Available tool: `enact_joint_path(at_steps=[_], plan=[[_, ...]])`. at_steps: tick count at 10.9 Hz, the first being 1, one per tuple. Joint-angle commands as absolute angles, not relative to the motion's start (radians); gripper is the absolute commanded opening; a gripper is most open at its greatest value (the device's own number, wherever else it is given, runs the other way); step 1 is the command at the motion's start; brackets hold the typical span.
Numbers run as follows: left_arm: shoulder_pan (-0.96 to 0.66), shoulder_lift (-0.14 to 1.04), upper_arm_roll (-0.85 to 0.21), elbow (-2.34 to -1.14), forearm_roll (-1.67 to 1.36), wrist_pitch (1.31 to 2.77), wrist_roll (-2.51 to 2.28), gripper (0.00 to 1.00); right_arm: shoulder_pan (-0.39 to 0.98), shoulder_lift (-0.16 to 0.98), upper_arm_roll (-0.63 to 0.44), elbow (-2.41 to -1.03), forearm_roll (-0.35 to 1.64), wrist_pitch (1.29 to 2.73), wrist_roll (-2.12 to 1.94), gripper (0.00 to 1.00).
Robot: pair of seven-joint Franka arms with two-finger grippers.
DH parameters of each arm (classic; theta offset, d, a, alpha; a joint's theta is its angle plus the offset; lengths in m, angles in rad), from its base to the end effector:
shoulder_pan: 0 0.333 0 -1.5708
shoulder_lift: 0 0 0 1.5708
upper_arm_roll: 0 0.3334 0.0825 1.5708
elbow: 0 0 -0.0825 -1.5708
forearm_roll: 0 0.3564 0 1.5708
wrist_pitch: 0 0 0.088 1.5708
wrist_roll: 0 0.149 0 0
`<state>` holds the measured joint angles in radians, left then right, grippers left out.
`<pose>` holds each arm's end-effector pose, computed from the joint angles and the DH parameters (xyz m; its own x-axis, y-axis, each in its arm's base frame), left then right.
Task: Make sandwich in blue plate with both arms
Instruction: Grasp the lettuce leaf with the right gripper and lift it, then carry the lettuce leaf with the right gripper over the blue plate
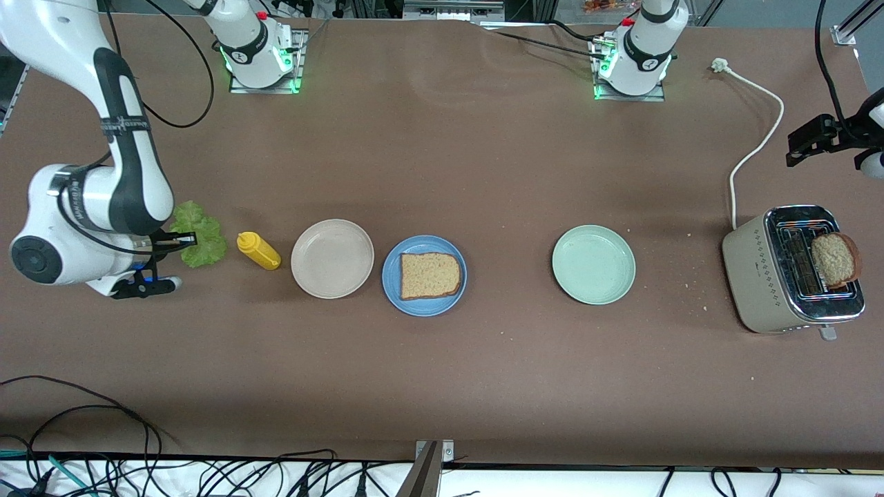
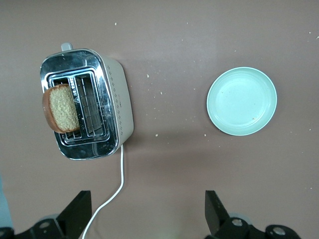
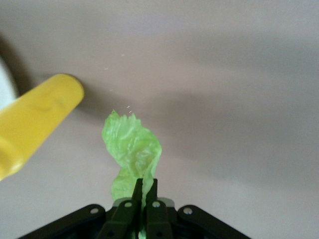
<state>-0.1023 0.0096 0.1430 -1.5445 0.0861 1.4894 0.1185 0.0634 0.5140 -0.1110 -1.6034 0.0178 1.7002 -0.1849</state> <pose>0.5179 0.0341 0.6003 0.9948 -0.0703 -0.0741 -0.0762 -0.9939 -0.0791 0.6030 -0.0196 0.2976 0.9062 0.1297 -0.4024 0.1262 -0.9914 -0.0354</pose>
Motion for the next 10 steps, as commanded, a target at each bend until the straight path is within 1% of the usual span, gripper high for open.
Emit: enact_joint_path(at_steps=[1,2,3,4,6,7,8,10], plan=[[-0.094,0.028,0.141,-1.537,0.072,1.491,0.129,1.0,0.087,0.515,-0.109,-1.38,0.044,1.452,-0.18,0.0],[-0.094,0.041,0.141,-1.525,0.071,1.493,0.129,1.0,0.109,0.515,-0.11,-1.327,0.085,1.398,-0.119,0.0],[-0.094,0.07,0.141,-1.488,0.072,1.494,0.129,1.0,0.139,0.515,-0.106,-1.293,0.112,1.367,-0.042,0.0],[-0.095,0.087,0.141,-1.459,0.072,1.494,0.129,1.0,0.184,0.506,-0.088,-1.278,0.127,1.356,0.044,0.0],[-0.095,0.089,0.141,-1.457,0.074,1.494,0.13,1.0,0.254,0.503,-0.051,-1.266,0.138,1.362,0.232,0.0],[-0.094,0.089,0.141,-1.457,0.072,1.494,0.13,1.0,0.273,0.505,-0.019,-1.262,0.167,1.379,0.321,0.0],[-0.094,0.089,0.141,-1.457,0.072,1.494,0.13,1.0,0.29,0.514,0.004,-1.262,0.195,1.425,0.403,0.0],[-0.094,0.089,0.141,-1.457,0.072,1.494,0.13,1.0,0.348,0.555,0.029,-1.264,0.253,1.582,0.526,0.0]])
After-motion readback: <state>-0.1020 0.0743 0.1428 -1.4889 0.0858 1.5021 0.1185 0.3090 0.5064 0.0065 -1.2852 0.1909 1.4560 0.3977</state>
